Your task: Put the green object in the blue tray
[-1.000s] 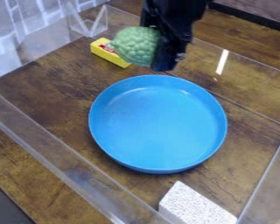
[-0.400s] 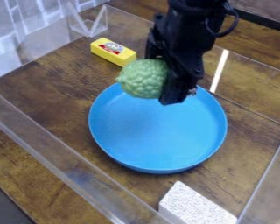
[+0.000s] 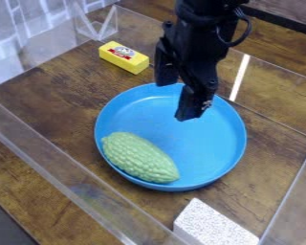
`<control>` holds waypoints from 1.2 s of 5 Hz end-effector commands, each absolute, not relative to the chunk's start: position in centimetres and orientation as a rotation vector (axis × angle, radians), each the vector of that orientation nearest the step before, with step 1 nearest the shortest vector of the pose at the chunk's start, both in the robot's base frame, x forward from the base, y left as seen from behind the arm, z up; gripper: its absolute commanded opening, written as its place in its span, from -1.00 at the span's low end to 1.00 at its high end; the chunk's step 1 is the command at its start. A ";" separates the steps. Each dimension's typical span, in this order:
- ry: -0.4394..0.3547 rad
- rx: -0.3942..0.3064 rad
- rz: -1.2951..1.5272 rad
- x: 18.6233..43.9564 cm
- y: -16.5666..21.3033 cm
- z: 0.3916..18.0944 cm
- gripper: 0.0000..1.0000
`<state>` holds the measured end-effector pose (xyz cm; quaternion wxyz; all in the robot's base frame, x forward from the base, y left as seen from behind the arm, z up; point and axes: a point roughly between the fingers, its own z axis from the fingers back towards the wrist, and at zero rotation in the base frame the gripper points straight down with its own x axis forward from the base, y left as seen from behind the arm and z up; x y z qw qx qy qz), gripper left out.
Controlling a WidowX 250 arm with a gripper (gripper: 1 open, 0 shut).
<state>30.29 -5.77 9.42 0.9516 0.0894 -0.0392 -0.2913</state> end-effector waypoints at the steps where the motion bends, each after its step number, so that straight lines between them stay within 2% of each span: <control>1: -0.122 0.171 -0.597 31.0 -5.6 9.5 1.00; 4: -0.145 0.192 -0.679 31.5 -7.0 3.5 1.00; 6: -0.149 0.195 -0.689 32.0 -7.4 2.1 1.00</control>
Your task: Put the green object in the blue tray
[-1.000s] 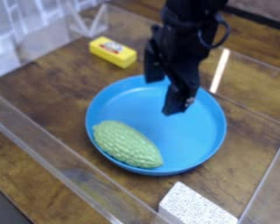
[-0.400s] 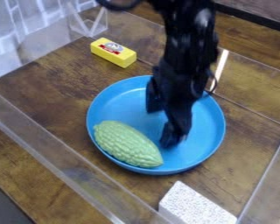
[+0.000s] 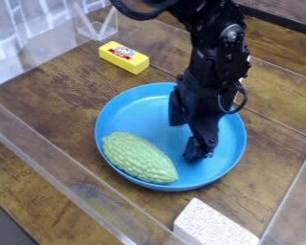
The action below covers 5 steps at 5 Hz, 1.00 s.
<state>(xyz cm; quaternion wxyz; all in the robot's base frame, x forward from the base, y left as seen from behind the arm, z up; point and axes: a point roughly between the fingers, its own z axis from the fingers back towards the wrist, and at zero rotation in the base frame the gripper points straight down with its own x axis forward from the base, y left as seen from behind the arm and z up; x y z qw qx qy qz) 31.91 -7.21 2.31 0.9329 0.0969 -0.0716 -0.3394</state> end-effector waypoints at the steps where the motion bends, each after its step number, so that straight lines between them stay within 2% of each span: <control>1: -0.149 0.191 -0.688 32.2 -7.3 1.7 1.00; 3: -0.151 0.181 -0.685 32.6 -7.1 1.2 1.00; 5: -0.167 0.191 -0.667 33.5 -6.8 2.0 1.00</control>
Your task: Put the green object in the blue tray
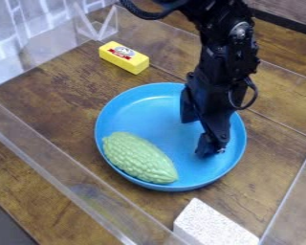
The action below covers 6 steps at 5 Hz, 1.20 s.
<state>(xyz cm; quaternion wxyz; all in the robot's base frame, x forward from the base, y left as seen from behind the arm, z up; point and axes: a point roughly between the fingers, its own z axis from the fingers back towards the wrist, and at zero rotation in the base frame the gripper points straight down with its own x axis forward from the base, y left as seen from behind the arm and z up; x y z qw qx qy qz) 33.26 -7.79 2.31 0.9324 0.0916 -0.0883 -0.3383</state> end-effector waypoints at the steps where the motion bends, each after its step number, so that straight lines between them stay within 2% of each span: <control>1: -0.172 0.194 -0.660 33.8 -6.7 2.2 1.00; 2: -0.179 0.199 -0.653 34.2 -6.5 2.4 1.00; 3: -0.185 0.206 -0.645 34.6 -6.3 2.8 -1.00; 4: -0.185 0.212 -0.640 34.7 -6.0 3.0 -1.00; 6: -0.164 0.237 -0.637 34.7 -5.5 4.8 -1.00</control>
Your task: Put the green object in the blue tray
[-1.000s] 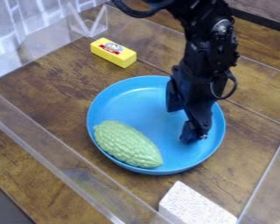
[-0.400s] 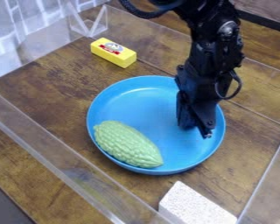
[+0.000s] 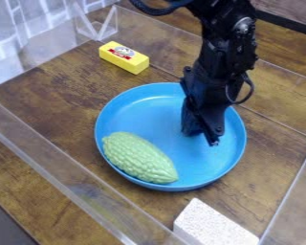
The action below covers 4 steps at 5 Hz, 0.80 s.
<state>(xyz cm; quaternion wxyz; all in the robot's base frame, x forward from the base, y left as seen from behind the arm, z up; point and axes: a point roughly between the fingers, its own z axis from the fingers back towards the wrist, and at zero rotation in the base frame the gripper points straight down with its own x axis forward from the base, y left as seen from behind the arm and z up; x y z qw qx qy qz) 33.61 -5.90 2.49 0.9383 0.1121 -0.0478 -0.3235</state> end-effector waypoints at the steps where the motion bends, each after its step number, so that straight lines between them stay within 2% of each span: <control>1: -0.157 0.247 -0.634 34.7 -5.2 5.7 -1.00; 3: -0.148 0.260 -0.626 34.6 -4.9 7.3 -1.00; 4: -0.151 0.285 -0.594 34.9 -4.5 9.4 -1.00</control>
